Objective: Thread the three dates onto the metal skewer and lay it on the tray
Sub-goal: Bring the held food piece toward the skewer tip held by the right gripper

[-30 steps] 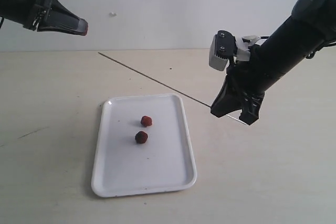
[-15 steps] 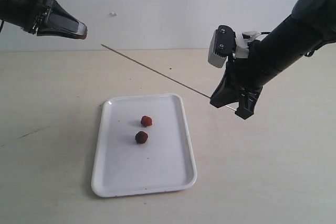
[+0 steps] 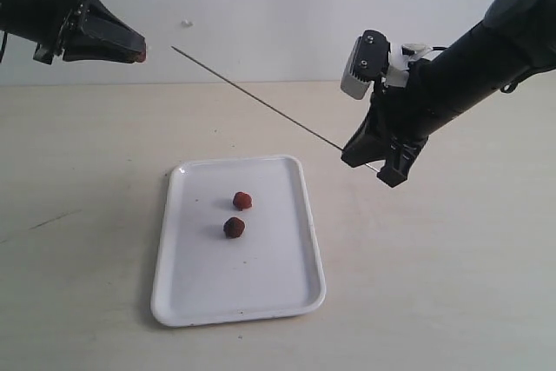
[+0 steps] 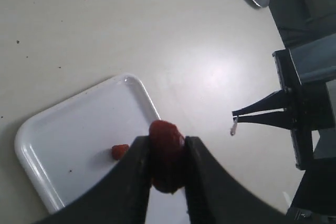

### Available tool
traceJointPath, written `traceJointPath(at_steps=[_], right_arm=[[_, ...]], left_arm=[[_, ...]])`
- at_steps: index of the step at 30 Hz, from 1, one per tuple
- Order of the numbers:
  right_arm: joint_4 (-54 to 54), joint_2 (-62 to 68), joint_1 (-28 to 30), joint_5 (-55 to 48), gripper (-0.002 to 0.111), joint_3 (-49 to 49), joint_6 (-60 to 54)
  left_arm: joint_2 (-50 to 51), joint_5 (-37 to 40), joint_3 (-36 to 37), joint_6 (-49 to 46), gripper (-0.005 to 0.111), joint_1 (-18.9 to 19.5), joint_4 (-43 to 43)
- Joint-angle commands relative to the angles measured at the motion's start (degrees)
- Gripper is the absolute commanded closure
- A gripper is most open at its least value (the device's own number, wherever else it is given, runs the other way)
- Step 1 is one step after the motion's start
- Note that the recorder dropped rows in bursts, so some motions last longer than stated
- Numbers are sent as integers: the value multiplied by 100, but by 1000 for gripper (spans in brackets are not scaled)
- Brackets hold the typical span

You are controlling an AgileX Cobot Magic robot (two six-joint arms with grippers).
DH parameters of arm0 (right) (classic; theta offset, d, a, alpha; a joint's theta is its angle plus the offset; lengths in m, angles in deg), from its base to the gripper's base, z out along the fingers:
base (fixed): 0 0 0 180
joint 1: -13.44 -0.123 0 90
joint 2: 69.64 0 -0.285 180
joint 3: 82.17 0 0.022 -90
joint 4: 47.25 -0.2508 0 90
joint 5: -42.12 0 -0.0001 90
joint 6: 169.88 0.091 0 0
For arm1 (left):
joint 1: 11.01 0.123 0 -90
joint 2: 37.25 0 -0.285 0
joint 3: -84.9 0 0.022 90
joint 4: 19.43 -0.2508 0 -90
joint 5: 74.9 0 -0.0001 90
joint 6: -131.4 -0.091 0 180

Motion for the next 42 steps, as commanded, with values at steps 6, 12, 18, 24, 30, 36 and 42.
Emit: traceJointPath(at_steps=[6,12,18,24,30,36,42], right_arm=[[83,-5,21,-260,108,44,-26],[90,-5,21,6,108,44,-14],[-56,331,56,388,108,97,-1167],[-630,548,277,-113,108,312,-1723],[-1229,661,436,-993,108,312,-2623],[-1194,768,478,-731,108,312,-2468],[-1168,784,590,-644,108,312,-2416]], left_arm=[[-9,20,13,376,84,-15,882],[-9,20,13,720,84,-15,1008],[-275,20,182,979,84,-15,505],[-607,20,542,923,84,-54,365],[-660,20,795,735,84,-306,260],[-672,20,843,633,84,-450,230],[-830,20,843,656,84,-450,185]])
